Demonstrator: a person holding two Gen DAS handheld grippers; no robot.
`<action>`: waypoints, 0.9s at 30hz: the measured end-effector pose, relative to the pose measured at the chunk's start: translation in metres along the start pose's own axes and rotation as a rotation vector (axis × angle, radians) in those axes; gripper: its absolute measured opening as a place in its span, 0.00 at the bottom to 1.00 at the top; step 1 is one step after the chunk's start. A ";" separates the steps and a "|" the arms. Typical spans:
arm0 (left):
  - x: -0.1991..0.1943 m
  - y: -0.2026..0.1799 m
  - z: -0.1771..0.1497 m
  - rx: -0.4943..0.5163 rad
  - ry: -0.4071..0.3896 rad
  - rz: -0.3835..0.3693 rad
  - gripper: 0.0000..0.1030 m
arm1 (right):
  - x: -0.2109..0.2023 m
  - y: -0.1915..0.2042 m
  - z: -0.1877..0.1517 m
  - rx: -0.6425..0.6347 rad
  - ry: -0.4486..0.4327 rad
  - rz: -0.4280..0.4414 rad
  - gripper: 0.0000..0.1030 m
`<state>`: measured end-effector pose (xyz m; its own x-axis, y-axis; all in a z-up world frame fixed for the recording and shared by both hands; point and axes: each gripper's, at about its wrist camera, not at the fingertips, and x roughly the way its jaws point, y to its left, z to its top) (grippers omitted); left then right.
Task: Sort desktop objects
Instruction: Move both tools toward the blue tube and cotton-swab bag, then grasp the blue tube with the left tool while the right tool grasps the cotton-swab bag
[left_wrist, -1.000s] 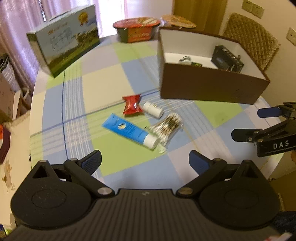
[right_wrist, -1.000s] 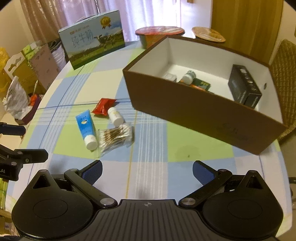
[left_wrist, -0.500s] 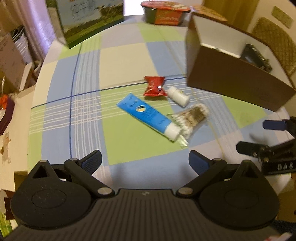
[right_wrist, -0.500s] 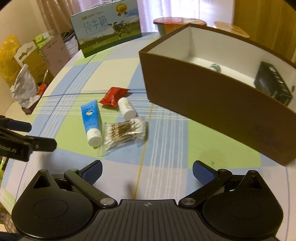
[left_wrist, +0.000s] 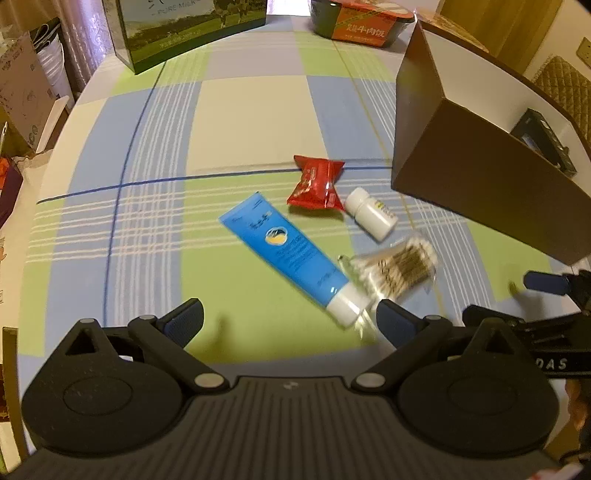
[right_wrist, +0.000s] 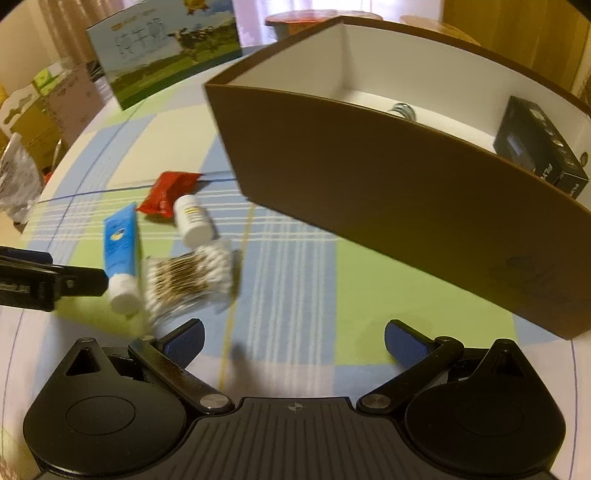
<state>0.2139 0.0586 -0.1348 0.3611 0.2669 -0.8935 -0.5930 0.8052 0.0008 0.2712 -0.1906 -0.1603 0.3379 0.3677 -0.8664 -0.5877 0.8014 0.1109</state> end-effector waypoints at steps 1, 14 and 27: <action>0.005 -0.001 0.003 0.001 0.000 0.004 0.95 | 0.001 -0.002 0.001 0.006 0.001 -0.001 0.98; 0.029 0.035 0.012 -0.067 0.033 0.028 0.73 | 0.012 0.024 0.012 -0.047 -0.016 0.095 0.98; 0.023 0.058 0.012 -0.025 0.002 0.072 0.51 | 0.047 0.087 0.017 -0.317 -0.031 0.107 0.71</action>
<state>0.1962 0.1179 -0.1502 0.3157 0.3224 -0.8924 -0.6349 0.7707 0.0538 0.2490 -0.0956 -0.1833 0.2813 0.4598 -0.8423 -0.8190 0.5725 0.0390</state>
